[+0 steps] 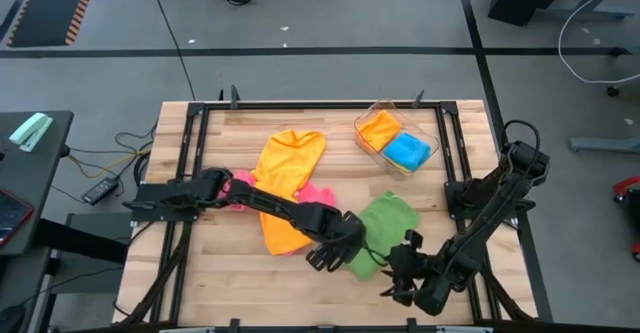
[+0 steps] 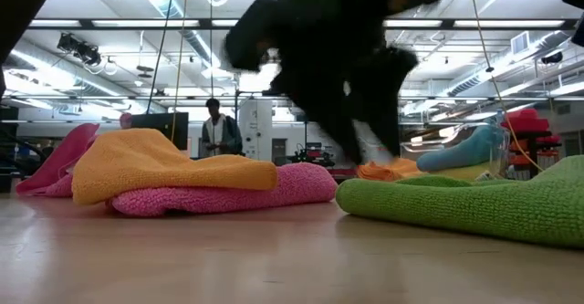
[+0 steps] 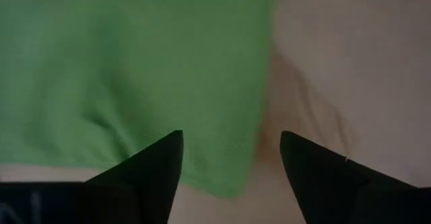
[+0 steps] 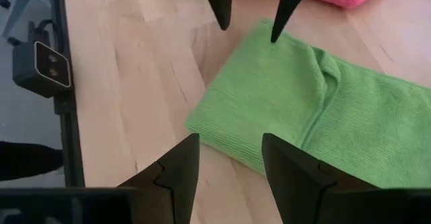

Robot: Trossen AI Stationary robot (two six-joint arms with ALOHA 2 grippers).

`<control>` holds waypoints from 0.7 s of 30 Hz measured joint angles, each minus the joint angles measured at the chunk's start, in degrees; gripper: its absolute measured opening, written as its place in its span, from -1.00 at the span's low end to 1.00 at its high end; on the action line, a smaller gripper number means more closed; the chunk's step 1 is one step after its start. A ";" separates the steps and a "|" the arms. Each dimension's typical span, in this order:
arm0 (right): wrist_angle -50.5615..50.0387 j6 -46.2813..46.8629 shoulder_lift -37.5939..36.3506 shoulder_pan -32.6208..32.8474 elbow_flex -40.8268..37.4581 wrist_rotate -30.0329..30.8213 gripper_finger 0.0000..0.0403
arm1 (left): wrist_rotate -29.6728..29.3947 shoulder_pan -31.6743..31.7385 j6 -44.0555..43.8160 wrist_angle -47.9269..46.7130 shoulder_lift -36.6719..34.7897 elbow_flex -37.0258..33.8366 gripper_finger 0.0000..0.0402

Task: Fold microfiber towels
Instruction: Fold the green towel

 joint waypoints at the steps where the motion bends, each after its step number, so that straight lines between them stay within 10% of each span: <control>1: 0.32 -0.24 0.00 -0.01 0.00 0.02 -0.15 | -0.27 -0.39 1.07 -1.05 0.77 -0.05 0.31; 21: 3.55 4.03 0.00 0.27 0.00 0.00 -0.15 | -10.71 -2.01 4.86 -0.61 4.49 -0.10 -0.23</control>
